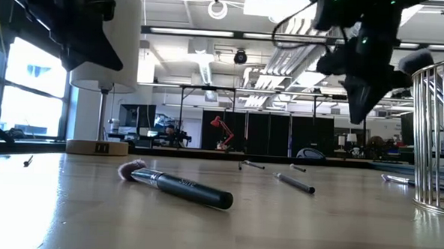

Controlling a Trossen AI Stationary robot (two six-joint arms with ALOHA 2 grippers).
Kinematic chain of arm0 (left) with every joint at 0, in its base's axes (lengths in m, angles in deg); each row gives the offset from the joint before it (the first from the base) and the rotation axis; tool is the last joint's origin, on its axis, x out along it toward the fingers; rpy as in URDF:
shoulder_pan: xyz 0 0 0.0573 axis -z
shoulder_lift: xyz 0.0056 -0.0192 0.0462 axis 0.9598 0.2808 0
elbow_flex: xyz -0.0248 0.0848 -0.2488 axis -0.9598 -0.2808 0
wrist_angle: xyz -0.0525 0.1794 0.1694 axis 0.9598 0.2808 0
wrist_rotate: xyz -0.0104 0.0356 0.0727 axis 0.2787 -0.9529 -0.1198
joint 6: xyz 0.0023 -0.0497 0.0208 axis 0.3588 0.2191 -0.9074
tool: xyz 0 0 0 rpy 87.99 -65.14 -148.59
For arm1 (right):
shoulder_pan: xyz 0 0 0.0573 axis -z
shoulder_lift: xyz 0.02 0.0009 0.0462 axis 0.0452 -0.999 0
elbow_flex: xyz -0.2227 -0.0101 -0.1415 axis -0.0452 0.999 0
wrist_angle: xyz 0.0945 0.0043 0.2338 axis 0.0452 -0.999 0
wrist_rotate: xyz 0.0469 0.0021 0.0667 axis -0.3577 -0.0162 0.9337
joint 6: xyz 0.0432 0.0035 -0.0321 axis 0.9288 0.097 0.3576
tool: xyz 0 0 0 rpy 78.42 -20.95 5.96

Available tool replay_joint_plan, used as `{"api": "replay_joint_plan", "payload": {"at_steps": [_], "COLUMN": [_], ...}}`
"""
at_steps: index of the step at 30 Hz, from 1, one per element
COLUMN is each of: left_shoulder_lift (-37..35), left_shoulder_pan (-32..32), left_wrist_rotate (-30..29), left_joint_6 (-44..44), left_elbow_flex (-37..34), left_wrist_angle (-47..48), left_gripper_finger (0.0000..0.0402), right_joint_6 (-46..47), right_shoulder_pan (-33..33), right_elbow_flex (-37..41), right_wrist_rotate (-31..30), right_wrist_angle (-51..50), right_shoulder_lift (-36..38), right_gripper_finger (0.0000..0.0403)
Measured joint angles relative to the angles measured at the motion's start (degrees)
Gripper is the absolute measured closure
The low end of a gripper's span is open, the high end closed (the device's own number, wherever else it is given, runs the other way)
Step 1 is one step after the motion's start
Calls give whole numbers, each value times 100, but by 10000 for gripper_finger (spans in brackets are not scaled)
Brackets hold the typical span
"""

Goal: Pick & Place Makeup Brushes
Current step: Put the eyeshadow brush into the makeup holder

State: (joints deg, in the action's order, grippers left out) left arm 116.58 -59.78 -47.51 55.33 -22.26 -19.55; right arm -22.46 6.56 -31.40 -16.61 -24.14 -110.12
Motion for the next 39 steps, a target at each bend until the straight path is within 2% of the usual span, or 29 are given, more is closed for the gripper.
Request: {"api": "replay_joint_plan", "payload": {"at_steps": [5, 11, 17, 23, 27, 31, 34, 39], "left_shoulder_lift": [-209, -220, -220, -220, -220, -218, -218, -218], "left_shoulder_pan": [0, 0, 0, 0, 0, 0, 0, 0], "left_wrist_rotate": [73, 382, 507, 523, 544, 546, 548, 548], "left_joint_6": [-290, -324, -324, -384, -457, -456, -457, -455], "left_elbow_flex": [-6, -6, -6, -6, -6, -6, -6, -6], "left_wrist_angle": [259, 559, 662, 733, 723, 715, 714, 712], "left_gripper_finger": [401, 401, 401, 401, 401, 401, 401, 401], "right_joint_6": [457, 790, 1200, 1472, 1652, 1875, 1794, 1631], "right_shoulder_pan": [17, 14, 11, 13, 11, 12, 11, 11], "right_elbow_flex": [-29, -20, 304, 791, 1070, 1264, 1354, 1371], "right_wrist_rotate": [513, 677, 942, 1144, 1244, 1208, 1246, 1289], "right_wrist_angle": [-27, -56, 147, 816, 1382, 1456, 1581, 1662], "right_shoulder_lift": [-693, -1158, -1203, -1184, -1152, -1142, -1127, -1128], "right_gripper_finger": [348, 287, 247, 234, 240, 267, 303, 384]}}
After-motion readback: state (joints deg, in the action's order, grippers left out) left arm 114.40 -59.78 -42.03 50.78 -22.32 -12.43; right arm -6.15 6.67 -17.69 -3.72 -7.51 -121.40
